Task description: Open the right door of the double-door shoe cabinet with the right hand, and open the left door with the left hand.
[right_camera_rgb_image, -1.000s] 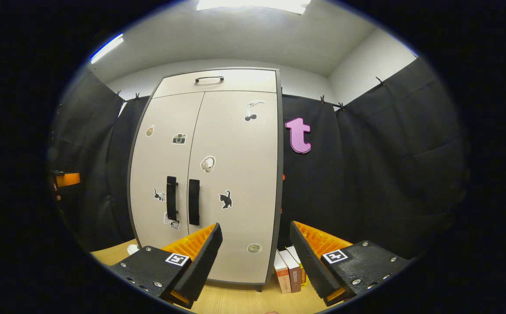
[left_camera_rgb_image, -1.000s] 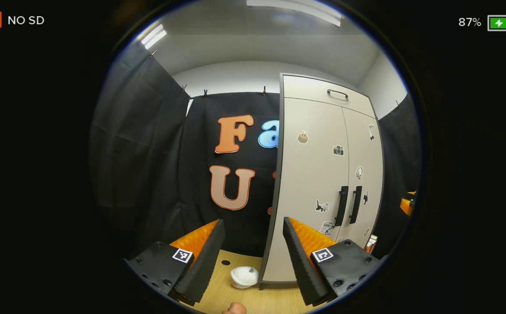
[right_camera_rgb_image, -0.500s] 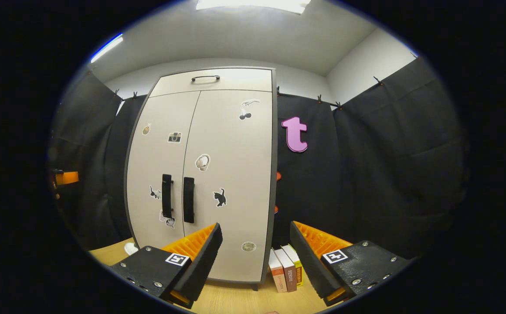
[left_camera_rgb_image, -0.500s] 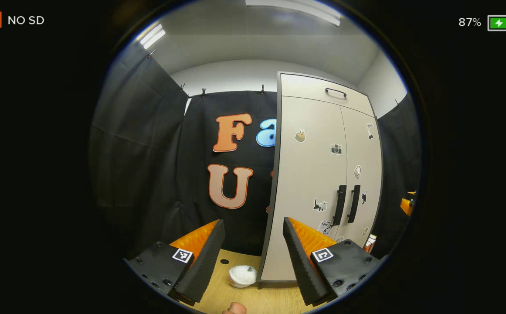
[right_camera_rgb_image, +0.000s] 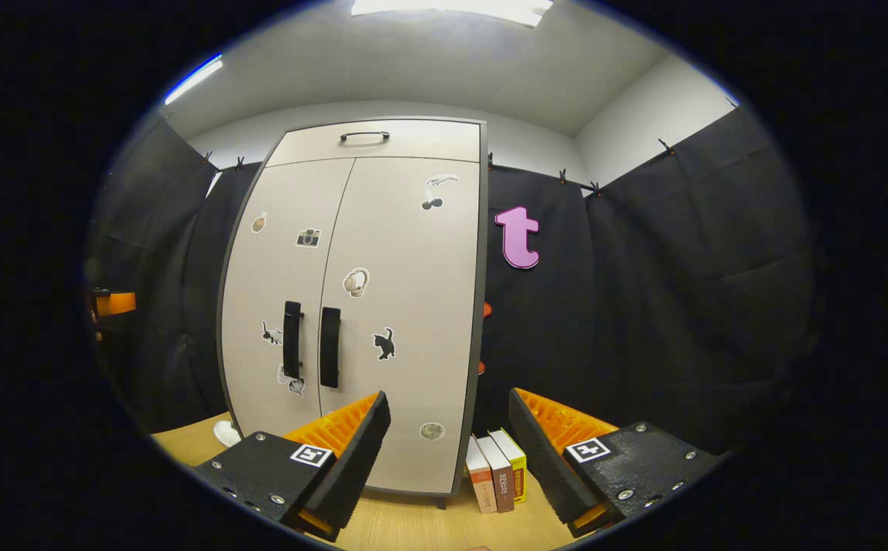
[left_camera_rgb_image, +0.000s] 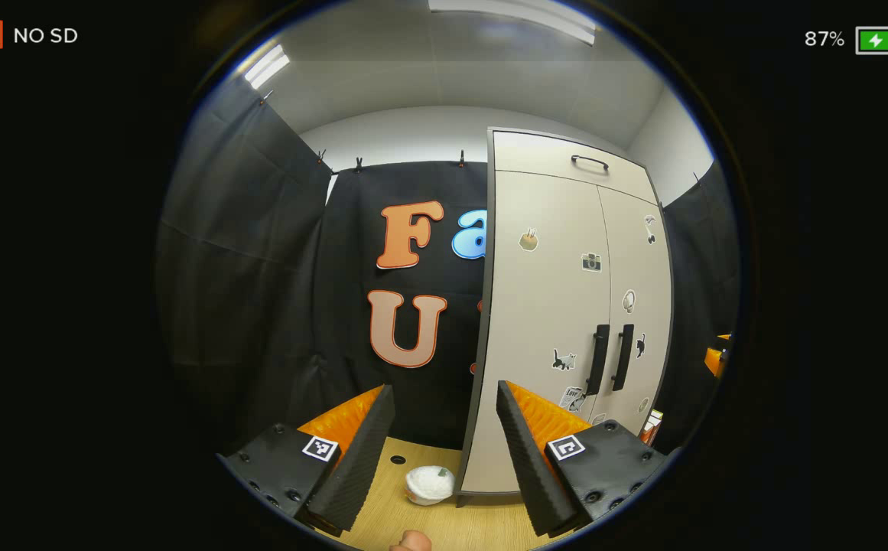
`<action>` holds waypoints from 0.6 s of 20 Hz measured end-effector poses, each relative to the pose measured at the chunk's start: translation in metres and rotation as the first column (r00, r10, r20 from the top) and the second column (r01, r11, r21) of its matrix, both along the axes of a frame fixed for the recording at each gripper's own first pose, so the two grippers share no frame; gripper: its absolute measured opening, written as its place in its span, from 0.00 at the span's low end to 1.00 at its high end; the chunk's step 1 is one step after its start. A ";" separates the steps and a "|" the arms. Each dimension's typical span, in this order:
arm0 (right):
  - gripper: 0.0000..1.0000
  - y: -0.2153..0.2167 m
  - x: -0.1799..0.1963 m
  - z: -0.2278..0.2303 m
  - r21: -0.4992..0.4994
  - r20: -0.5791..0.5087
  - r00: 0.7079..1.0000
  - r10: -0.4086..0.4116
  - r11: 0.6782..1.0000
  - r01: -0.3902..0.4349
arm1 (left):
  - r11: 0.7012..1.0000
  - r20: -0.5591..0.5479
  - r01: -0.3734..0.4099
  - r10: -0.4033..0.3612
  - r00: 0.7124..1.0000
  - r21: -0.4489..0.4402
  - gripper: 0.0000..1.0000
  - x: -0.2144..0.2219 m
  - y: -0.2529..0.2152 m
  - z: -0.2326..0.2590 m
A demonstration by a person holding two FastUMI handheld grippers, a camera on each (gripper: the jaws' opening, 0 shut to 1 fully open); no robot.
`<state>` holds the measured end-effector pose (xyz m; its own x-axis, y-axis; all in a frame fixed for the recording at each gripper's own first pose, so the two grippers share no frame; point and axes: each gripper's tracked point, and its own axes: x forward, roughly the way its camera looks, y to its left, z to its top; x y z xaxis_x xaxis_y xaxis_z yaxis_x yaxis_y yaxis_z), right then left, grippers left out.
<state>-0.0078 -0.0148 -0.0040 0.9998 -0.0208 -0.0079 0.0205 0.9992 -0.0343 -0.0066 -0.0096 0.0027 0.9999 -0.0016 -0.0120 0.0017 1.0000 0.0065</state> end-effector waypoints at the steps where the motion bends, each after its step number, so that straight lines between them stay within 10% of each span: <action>1: 0.95 0.001 -0.001 -0.001 -0.003 0.000 1.000 0.001 1.000 -0.001 | 1.000 0.002 -0.002 0.002 1.000 -0.002 0.81 0.000 0.000 0.000; 12: 0.95 0.055 0.022 -0.040 -0.005 -0.020 0.997 0.072 0.997 -0.073 | 1.000 -0.004 0.016 -0.016 1.000 -0.007 0.81 0.005 0.001 -0.015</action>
<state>0.0147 0.0405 -0.0444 0.9983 0.0516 -0.0274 -0.0527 0.9978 -0.0399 -0.0018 -0.0086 -0.0120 0.9997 -0.0182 -0.0159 0.0182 0.9998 -0.0001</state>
